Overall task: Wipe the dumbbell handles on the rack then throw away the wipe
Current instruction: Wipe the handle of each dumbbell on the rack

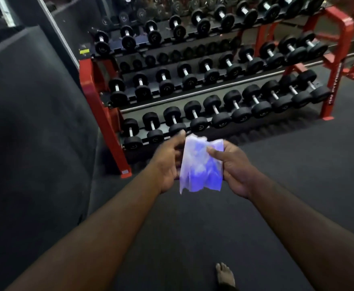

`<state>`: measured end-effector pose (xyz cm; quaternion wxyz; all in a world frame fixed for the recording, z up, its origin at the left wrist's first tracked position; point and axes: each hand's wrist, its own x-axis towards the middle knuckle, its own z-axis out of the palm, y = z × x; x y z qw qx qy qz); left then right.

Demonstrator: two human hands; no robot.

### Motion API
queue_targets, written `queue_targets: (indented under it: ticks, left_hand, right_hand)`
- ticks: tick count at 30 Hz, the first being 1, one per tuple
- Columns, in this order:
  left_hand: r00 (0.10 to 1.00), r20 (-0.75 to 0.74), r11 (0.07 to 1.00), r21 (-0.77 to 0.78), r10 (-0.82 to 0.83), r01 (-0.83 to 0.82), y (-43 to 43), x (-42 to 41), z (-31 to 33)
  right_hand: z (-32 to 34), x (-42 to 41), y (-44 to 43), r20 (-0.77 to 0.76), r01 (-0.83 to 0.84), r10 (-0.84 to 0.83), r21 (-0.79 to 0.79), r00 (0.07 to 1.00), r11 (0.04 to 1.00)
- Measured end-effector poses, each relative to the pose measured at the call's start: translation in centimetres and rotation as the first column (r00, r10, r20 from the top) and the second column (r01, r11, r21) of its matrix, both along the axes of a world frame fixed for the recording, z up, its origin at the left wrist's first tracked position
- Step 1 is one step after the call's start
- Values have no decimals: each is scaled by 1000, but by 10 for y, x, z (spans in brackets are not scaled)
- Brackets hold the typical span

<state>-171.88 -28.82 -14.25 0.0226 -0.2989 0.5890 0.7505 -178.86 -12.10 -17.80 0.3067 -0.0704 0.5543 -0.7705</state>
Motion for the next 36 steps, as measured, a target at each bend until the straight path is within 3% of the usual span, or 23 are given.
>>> queue_targets:
  ticks: [3,8,17,22,25,28,33,36]
  left_hand:
    - [994,16,994,-21,108,-108,-35,-61,14]
    - [993,-65,973,-203,99,-111,-77,-152,21]
    - [991,-99,795,-592,89,-131,-238,-268,-11]
    - [995,-91,831,-549,46,-89,-353,-343,-15]
    - [991,-78,847,-514,111,-135,-409,-387,-12]
    - [990,-55,851,-506,133,-142,-456,-431,-10]
    - [993,-25,867,-485,112,-111,-527,-504,-13]
    - [989,-48,891,-428,143,-150,-569,-550,-17]
  right_hand:
    - [7,-81,-25,68,4,2,-95,998,995]
    - [7,-187,-96,100,-149,155,-66,983,987]
    - [12,-301,-268,231,-193,193,-23,954,981]
    - [26,-363,-376,222,-242,227,41,948,970]
    - [33,-403,-426,258,-207,196,19,946,978]
    - [35,-439,-466,323,-263,266,-53,908,963]
    - [20,-508,-540,142,-267,267,-17,953,964]
    - [6,-564,-588,157,-234,230,4,960,972]
